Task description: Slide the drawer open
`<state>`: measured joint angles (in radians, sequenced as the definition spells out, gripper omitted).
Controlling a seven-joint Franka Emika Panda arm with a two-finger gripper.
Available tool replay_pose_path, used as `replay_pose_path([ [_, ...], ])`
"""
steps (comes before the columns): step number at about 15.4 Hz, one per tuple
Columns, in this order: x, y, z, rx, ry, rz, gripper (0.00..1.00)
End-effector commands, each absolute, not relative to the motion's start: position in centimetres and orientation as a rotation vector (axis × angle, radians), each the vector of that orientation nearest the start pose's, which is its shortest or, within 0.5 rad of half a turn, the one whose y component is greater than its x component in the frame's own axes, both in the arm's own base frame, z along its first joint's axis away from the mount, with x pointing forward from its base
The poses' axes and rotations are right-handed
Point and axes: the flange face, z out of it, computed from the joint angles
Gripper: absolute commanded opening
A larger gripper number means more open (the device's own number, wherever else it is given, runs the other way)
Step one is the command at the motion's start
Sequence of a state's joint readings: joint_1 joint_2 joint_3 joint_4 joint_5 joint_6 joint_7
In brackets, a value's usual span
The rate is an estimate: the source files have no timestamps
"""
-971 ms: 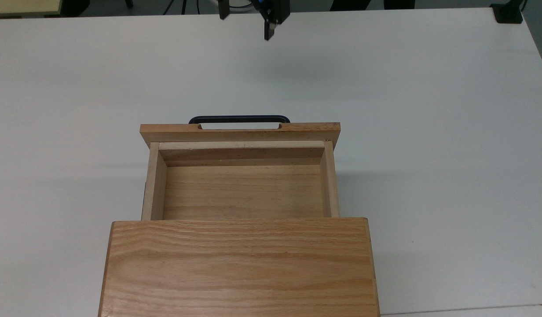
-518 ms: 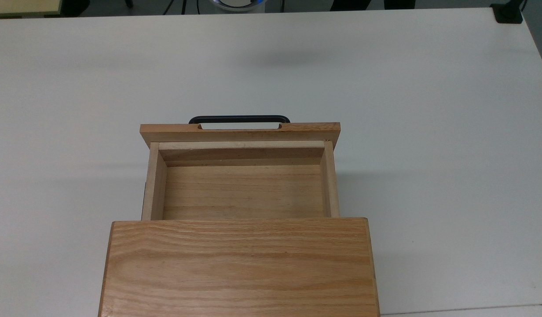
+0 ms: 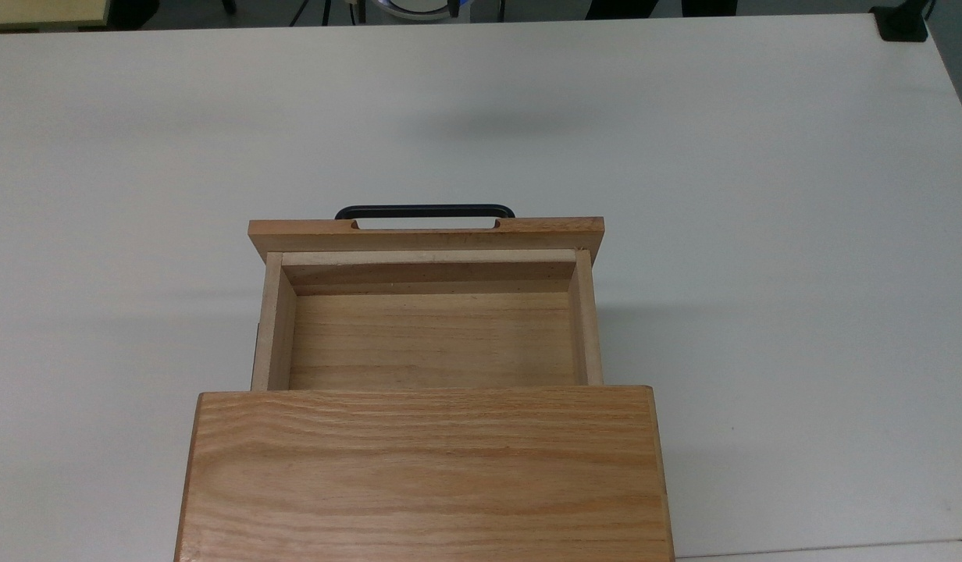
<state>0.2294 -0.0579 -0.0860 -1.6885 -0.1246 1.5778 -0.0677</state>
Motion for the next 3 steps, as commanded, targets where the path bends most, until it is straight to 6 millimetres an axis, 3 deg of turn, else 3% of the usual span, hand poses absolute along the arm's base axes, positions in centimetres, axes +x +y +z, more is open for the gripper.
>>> replay_pose_path([
  [1, 54.04, 6.81, 60.5, -3.221, -0.235, 0.017, 1.0],
  [3, 54.06, 6.93, 60.41, -3.218, -0.234, 0.02, 1.0],
])
